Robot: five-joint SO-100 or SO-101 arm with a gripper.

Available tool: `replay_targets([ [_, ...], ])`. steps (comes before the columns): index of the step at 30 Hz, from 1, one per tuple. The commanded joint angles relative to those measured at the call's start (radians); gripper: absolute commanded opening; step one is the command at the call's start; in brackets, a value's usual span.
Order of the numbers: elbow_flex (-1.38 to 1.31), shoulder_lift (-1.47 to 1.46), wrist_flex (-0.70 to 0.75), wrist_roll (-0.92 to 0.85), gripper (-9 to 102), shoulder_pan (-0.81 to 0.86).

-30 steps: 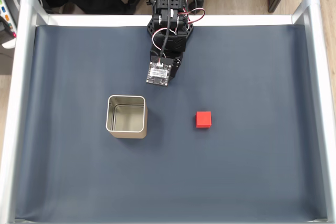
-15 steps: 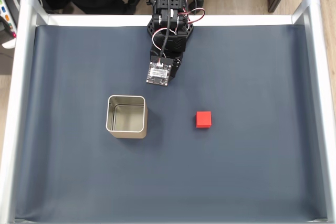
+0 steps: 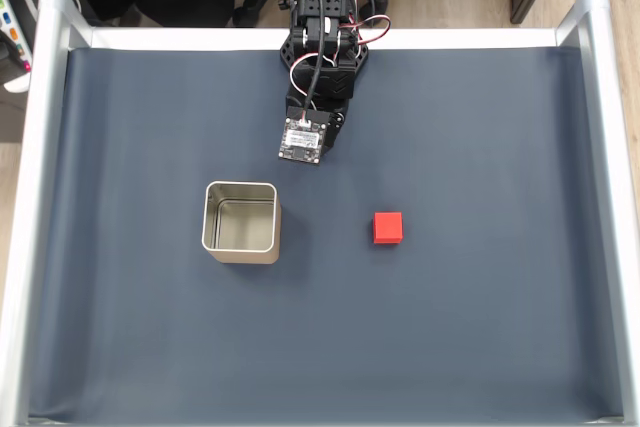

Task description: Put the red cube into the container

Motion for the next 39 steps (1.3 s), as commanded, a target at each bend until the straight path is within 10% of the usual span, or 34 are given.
replay_targets([
  [1,-0.005,-0.006,0.008,-0.006,2,0.003],
  [19,-0.005,-0.006,0.008,-0.061,0,0.002],
  [31,-0.006,-0.025,-0.399,-0.077,0,-0.023],
  [39,-0.133,-0.086,-0.373,-0.060,0,-0.074],
])
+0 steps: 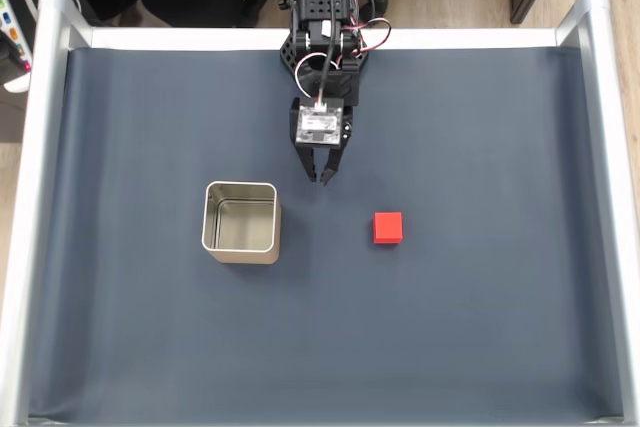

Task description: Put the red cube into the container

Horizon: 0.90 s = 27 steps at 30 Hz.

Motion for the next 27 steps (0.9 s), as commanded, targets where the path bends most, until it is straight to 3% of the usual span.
replay_targets([
  [1,-0.104,-0.064,0.008,0.012,0,-0.012],
  [9,-0.370,-0.382,0.071,0.063,0,-0.049],
  [16,-0.623,-0.718,0.150,0.166,1,-0.184],
  [27,-0.785,-1.078,0.107,0.258,19,-0.285],
])
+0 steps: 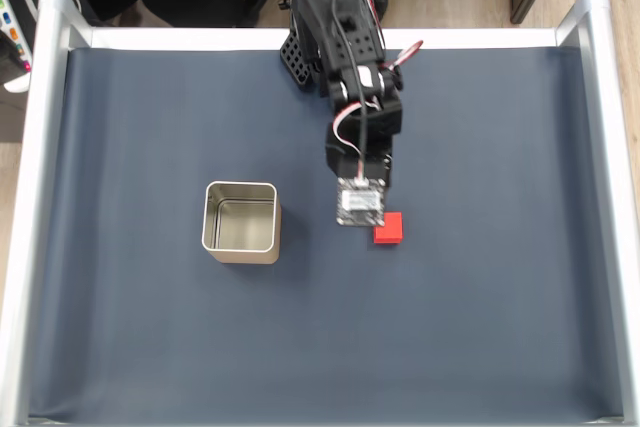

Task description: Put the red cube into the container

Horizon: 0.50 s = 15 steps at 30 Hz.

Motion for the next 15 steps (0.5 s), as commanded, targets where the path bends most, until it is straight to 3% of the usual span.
replay_targets([
  [1,-0.071,-0.052,-0.025,0.011,21,-0.015],
  [15,-0.195,-0.322,-0.132,-0.008,26,-0.029],
])
